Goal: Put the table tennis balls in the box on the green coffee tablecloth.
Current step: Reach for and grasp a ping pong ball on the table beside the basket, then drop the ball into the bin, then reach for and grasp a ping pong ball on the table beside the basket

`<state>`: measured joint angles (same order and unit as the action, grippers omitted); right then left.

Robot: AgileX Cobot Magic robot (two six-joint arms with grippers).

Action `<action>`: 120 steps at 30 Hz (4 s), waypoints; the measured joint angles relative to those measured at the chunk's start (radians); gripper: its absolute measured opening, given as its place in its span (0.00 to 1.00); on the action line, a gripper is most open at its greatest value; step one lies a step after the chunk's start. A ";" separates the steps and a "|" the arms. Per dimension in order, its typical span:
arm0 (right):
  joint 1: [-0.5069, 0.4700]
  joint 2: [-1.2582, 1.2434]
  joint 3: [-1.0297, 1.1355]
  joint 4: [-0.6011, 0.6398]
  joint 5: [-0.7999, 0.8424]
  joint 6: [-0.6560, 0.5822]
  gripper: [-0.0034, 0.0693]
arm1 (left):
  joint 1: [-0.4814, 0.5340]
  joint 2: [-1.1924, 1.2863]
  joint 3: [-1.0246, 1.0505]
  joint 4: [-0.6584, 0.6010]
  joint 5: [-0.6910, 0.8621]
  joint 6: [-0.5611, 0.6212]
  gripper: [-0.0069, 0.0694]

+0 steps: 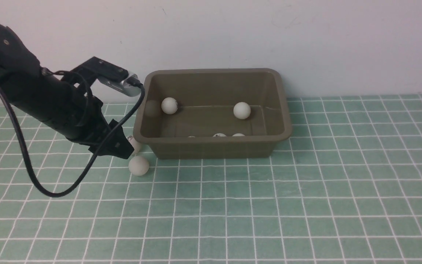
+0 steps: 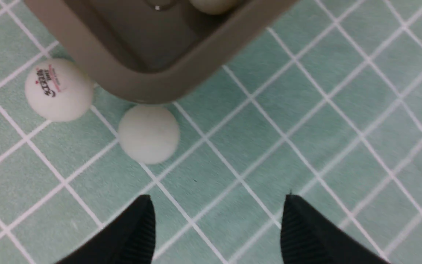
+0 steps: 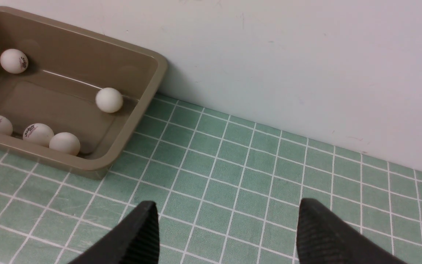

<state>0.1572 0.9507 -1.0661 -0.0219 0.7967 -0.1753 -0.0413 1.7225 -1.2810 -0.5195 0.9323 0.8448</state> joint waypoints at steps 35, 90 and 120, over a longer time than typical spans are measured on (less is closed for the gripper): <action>-0.001 0.000 0.000 0.003 -0.002 0.000 0.68 | -0.001 0.306 -0.008 -0.255 -0.277 0.267 0.68; -0.001 0.000 0.000 0.003 -0.060 -0.012 0.68 | 0.084 0.118 -0.152 -0.397 -0.225 0.453 0.74; -0.001 0.000 0.000 0.022 -0.046 -0.025 0.68 | 0.190 0.335 -0.156 -0.397 -0.134 0.968 0.66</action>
<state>0.1558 0.9507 -1.0661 0.0000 0.7505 -0.2002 0.1488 2.0571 -1.4374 -0.9161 0.7979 1.8124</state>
